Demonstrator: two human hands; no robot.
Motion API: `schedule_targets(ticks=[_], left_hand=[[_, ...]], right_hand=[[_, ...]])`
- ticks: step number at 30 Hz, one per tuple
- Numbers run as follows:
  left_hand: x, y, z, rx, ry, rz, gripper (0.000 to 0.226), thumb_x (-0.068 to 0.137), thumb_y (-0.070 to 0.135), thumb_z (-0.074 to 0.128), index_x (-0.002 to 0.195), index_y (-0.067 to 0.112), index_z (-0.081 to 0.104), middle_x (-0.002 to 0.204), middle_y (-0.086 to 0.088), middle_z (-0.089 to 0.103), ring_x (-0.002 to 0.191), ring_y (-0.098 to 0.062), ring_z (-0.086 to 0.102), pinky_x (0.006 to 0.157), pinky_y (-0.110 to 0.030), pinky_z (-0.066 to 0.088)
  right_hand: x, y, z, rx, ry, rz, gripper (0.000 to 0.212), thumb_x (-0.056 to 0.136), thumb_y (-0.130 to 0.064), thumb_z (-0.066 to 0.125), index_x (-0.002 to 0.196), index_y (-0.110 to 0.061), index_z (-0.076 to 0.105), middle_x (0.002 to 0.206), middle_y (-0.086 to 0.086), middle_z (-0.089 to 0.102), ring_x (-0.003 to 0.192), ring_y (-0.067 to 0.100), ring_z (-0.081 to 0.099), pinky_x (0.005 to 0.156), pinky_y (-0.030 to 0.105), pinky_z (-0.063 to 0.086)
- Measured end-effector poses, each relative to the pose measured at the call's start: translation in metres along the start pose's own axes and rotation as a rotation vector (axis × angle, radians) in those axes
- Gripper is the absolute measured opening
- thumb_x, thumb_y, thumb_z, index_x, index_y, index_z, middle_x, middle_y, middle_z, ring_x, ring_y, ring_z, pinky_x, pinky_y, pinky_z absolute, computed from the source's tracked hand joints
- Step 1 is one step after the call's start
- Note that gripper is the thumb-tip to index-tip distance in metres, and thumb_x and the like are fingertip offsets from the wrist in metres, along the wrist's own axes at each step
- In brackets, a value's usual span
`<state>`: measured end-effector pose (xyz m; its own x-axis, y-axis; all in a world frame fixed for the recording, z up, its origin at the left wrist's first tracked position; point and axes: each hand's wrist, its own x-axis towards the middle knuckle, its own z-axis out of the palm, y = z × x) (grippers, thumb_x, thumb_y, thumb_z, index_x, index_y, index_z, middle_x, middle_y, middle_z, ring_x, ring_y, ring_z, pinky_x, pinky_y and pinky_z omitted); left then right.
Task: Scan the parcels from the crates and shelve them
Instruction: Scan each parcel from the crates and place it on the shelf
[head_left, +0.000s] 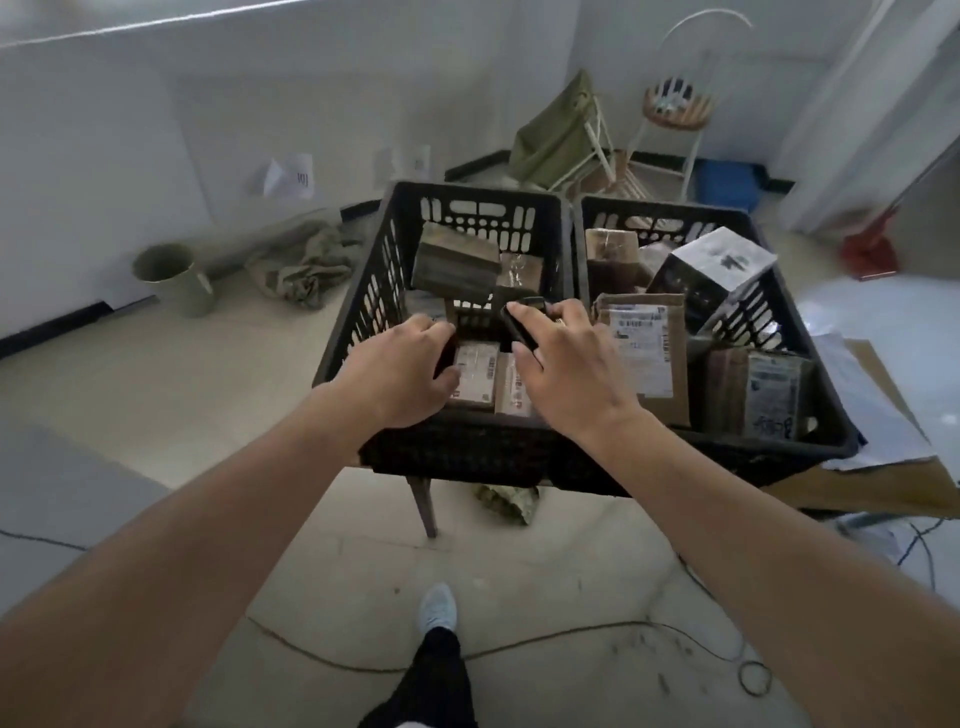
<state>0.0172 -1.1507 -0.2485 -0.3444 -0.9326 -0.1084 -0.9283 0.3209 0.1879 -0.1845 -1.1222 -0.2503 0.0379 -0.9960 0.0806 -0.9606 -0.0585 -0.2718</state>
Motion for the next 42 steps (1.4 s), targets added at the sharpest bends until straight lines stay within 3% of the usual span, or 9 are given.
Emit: schedule_targets(ticks=[12,18,25,28,32,35,37,42], left_hand=[[0.153,-0.056,0.056,-0.062,-0.242,0.043,0.055,0.103,0.04,0.059,0.152,0.021,0.046,0.144,-0.003,0.055,0.128,-0.024,0.058,0.097,-0.04,0.053],[0.201,-0.065,0.093,-0.06,-0.351,0.002,0.052,0.101,0.038,0.058,0.149,0.021,0.046,0.147,-0.004,0.052,0.133,-0.026,0.053,0.103,-0.045,0.052],[0.242,-0.069,0.148,-0.088,-0.44,-0.021,0.051,0.097,0.036,0.067,0.143,0.022,0.05,0.134,-0.006,0.059,0.119,-0.026,0.06,0.091,-0.04,0.055],[0.249,-0.071,0.167,-0.121,-0.471,-0.057,0.065,0.091,0.039,0.076,0.148,0.026,0.047,0.145,-0.007,0.053,0.125,-0.026,0.059,0.097,-0.04,0.056],[0.255,-0.071,0.18,-0.123,-0.532,-0.074,0.107,0.079,0.043,0.089,0.164,0.025,0.025,0.17,-0.009,0.017,0.141,-0.034,0.049,0.11,-0.045,0.051],[0.256,-0.067,0.184,-0.096,-0.592,-0.118,0.123,0.072,0.039,0.095,0.166,0.023,0.017,0.172,-0.012,-0.001,0.144,-0.039,0.045,0.114,-0.047,0.047],[0.256,-0.066,0.188,-0.128,-0.633,-0.166,0.124,0.071,0.038,0.096,0.165,0.021,0.018,0.171,-0.016,0.004,0.147,-0.04,0.042,0.116,-0.047,0.046],[0.258,-0.069,0.193,-0.314,-0.705,-0.283,0.144,0.062,0.034,0.101,0.163,0.023,-0.001,0.161,-0.017,0.036,0.146,-0.036,0.042,0.116,-0.051,0.046]], right_hand=[[0.14,0.014,0.078,0.147,-0.097,0.198,0.051,0.109,-0.044,0.051,0.159,-0.042,0.043,0.146,0.006,0.049,0.117,0.038,0.058,0.097,0.054,0.055],[0.177,0.031,0.114,0.196,-0.168,0.243,0.052,0.109,-0.044,0.051,0.16,-0.042,0.041,0.146,0.007,0.048,0.116,0.036,0.058,0.097,0.052,0.056],[0.199,0.047,0.146,0.198,-0.218,0.289,0.051,0.11,-0.043,0.051,0.16,-0.042,0.04,0.147,0.005,0.047,0.119,0.035,0.055,0.098,0.05,0.056],[0.2,0.047,0.156,0.218,-0.243,0.296,0.052,0.11,-0.043,0.051,0.16,-0.042,0.04,0.147,0.004,0.047,0.121,0.034,0.055,0.099,0.051,0.055],[0.205,0.051,0.163,0.244,-0.25,0.323,0.052,0.11,-0.043,0.052,0.16,-0.042,0.04,0.146,0.004,0.047,0.12,0.033,0.055,0.101,0.052,0.054],[0.209,0.052,0.165,0.251,-0.253,0.33,0.052,0.11,-0.042,0.052,0.16,-0.042,0.04,0.146,0.004,0.047,0.122,0.033,0.054,0.102,0.051,0.053],[0.211,0.052,0.165,0.256,-0.245,0.331,0.052,0.11,-0.041,0.052,0.16,-0.041,0.04,0.145,0.003,0.047,0.12,0.032,0.054,0.102,0.051,0.054],[0.216,0.052,0.168,0.28,-0.213,0.324,0.051,0.109,-0.043,0.052,0.159,-0.042,0.041,0.14,0.002,0.048,0.118,0.03,0.057,0.1,0.051,0.056]])
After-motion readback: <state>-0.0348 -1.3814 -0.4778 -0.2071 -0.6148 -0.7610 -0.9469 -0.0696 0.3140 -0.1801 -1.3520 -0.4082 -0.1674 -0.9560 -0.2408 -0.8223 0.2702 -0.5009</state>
